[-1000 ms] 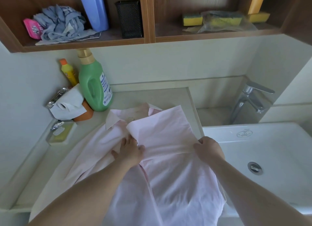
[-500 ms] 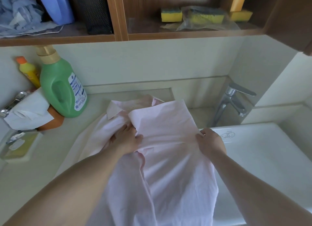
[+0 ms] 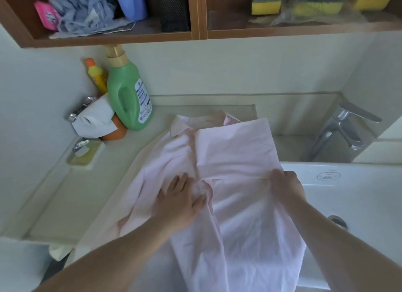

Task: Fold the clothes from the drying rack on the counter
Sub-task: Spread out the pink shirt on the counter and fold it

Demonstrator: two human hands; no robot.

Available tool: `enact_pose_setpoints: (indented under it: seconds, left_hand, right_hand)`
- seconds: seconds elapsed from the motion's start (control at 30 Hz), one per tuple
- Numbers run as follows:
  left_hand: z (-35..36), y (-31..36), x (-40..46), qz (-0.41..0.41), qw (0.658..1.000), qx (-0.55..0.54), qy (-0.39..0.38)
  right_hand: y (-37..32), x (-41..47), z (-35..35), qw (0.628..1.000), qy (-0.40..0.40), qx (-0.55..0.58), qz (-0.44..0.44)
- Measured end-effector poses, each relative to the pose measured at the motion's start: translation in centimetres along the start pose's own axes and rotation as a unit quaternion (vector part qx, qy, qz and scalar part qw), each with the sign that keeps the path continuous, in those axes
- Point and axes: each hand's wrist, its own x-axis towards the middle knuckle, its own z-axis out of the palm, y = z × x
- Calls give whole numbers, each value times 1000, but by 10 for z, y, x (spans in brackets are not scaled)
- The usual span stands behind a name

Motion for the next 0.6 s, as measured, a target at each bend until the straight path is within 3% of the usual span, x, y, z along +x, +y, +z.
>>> enact_pose_setpoints:
  seconds: [0.17, 0.3, 0.47, 0.6]
  left_hand:
    - [19, -33, -43, -22, 999, 9, 43]
    - [21, -61, -72, -24, 996, -5, 91]
    - [22, -86, -116, 15, 992, -50, 116]
    - [33, -106, -161, 49, 985, -91, 136]
  right_hand:
    - [-6, -14, 9, 998, 47, -34, -16]
    - [-13, -47, 11, 976, 126, -125, -127]
    - [-13, -115, 32, 967, 65, -139, -206]
    - [6, -178, 63, 963, 66, -147, -214]
